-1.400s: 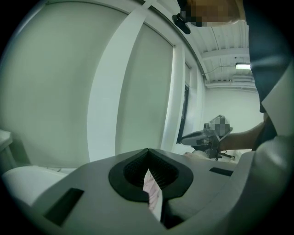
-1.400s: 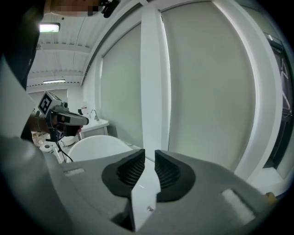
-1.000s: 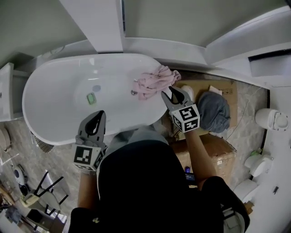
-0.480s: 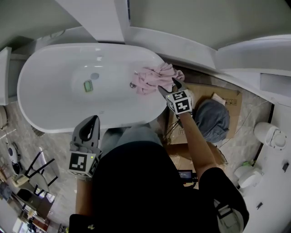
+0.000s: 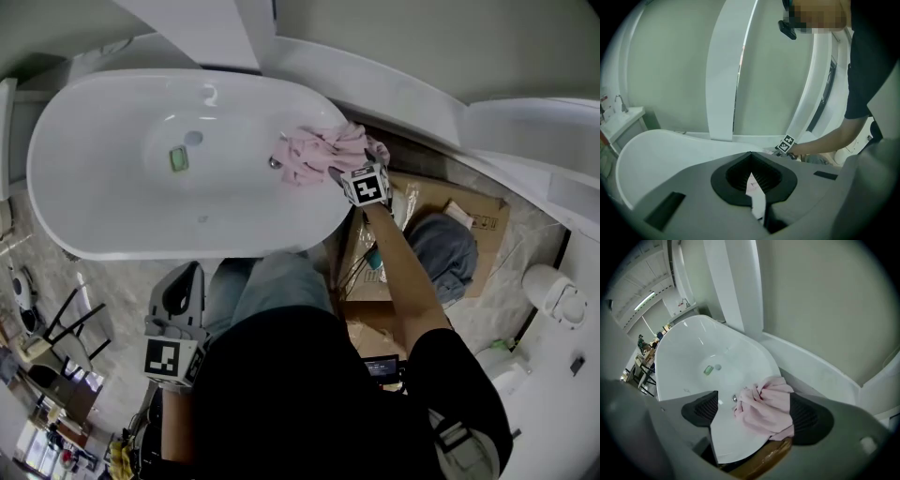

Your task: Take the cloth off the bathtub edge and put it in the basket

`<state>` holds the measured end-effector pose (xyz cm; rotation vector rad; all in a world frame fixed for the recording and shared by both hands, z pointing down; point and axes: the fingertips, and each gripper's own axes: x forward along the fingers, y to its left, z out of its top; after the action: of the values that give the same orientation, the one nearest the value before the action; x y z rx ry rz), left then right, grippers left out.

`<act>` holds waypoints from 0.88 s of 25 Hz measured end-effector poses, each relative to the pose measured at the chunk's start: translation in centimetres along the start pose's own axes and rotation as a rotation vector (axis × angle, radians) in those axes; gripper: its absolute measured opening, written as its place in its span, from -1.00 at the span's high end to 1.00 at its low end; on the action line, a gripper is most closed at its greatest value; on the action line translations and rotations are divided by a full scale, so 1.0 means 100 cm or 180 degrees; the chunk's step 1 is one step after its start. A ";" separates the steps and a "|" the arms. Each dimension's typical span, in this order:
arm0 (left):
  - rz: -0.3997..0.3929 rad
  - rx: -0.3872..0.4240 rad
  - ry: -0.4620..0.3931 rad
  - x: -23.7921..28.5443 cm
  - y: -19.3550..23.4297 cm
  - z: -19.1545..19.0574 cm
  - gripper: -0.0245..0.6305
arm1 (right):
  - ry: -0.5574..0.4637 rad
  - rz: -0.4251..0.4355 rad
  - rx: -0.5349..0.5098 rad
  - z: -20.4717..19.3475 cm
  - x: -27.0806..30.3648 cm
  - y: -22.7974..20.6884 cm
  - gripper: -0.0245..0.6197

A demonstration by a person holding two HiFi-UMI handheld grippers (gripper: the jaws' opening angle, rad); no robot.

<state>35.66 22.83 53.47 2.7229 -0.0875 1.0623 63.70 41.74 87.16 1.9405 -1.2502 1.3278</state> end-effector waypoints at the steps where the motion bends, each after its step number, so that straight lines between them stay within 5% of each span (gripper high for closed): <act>1: 0.0021 -0.0037 0.0056 0.001 -0.002 -0.005 0.91 | 0.0047 -0.0008 -0.0012 -0.003 0.009 -0.004 -0.56; 18: 0.0141 -0.0361 0.0457 0.020 -0.005 -0.050 0.91 | 0.0652 -0.0264 -0.0017 -0.049 0.118 -0.053 -0.66; 22: 0.0114 -0.0270 0.0353 0.024 -0.002 -0.048 0.91 | 0.0847 -0.0278 -0.0109 -0.058 0.131 -0.055 -0.65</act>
<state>34.28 24.14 58.44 2.5910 -0.1602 1.1891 67.29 43.36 101.98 1.7080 -1.0407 1.4537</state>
